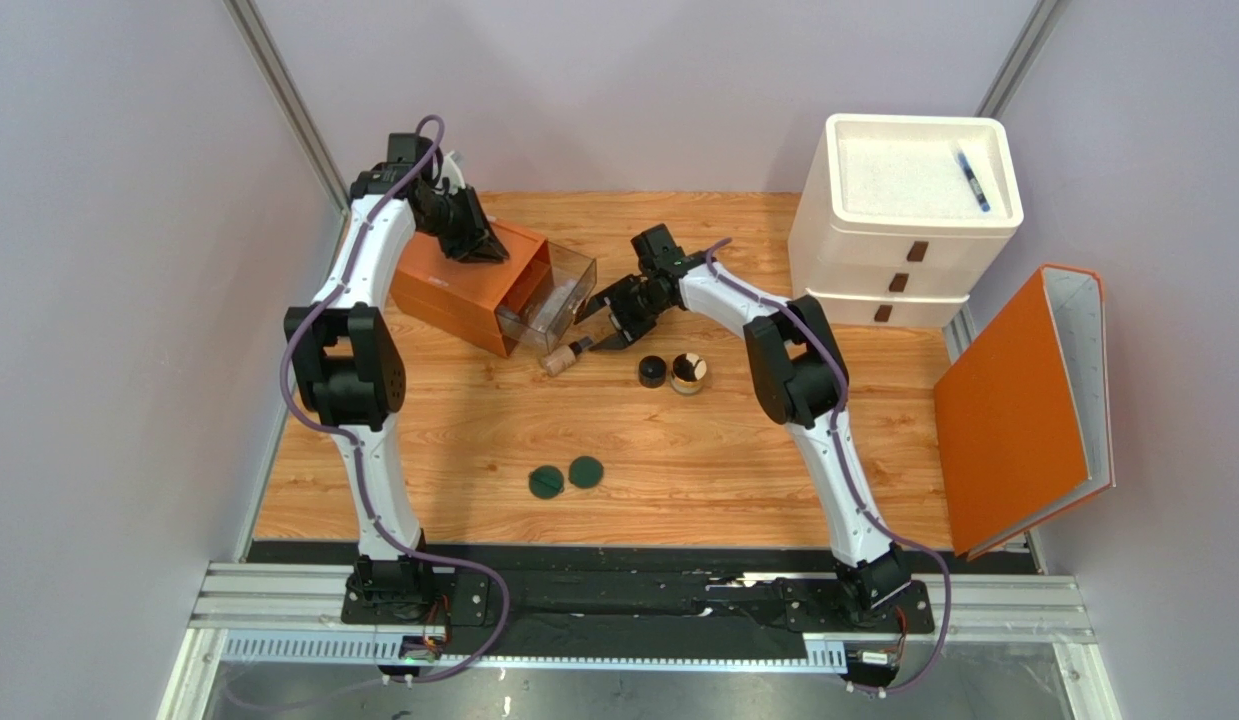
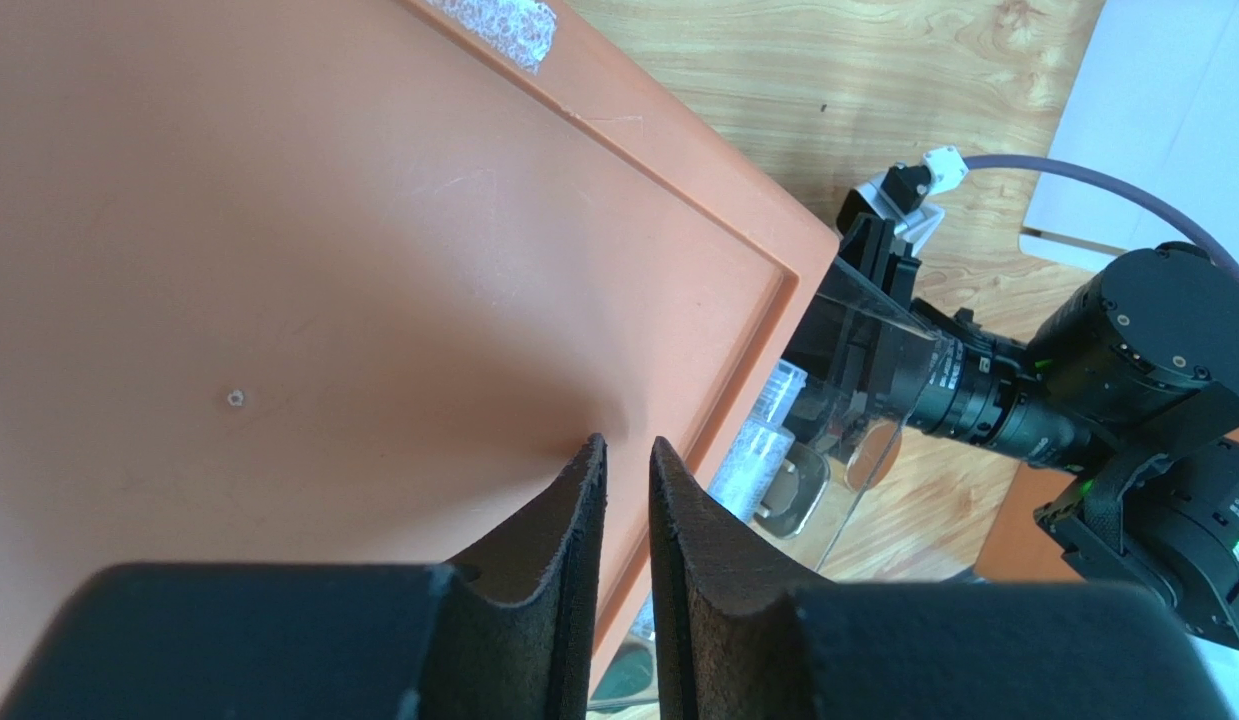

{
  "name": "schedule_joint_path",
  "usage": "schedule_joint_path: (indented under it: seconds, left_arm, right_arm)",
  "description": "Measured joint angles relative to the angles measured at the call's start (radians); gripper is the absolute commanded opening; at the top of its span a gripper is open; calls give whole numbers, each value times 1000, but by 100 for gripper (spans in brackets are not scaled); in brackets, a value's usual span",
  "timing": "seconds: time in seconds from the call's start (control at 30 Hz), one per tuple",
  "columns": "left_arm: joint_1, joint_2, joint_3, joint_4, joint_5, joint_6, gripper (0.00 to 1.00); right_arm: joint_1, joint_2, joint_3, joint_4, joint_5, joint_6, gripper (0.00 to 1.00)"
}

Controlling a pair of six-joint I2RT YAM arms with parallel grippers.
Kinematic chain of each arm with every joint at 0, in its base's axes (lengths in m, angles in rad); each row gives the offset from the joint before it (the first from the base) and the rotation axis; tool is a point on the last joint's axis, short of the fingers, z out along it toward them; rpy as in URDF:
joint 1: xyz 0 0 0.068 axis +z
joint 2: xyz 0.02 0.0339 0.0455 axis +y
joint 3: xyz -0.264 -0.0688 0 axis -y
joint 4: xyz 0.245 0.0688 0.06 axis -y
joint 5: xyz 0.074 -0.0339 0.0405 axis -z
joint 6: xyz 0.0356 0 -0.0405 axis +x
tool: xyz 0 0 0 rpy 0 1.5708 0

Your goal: Organize the makeup

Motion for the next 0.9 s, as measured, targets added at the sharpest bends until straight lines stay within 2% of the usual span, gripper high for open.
schedule_joint_path:
  seconds: [0.2, 0.4, 0.43, 0.53, 0.7, 0.9]
  left_arm:
    - [0, -4, -7, 3, -3, -3, 24]
    - [0, -16, -27, 19, -3, -7, 24]
    - [0, -18, -31, 21, -4, -7, 24]
    - [0, -20, -34, 23, -4, -7, 24]
    - [0, -21, -37, 27, -3, -8, 24]
    - [0, -22, -39, 28, -4, -11, 24]
  right_arm:
    - [9, -22, -47, 1, -2, -53, 50]
    - [11, -26, -55, -7, -3, -83, 38]
    - [12, -26, -54, -8, -3, -85, 30]
    - [12, -23, -48, -17, -5, -93, 17]
    - [14, -10, -22, -33, -14, -103, 3]
    - [6, -21, -45, -29, -38, -149, 0]
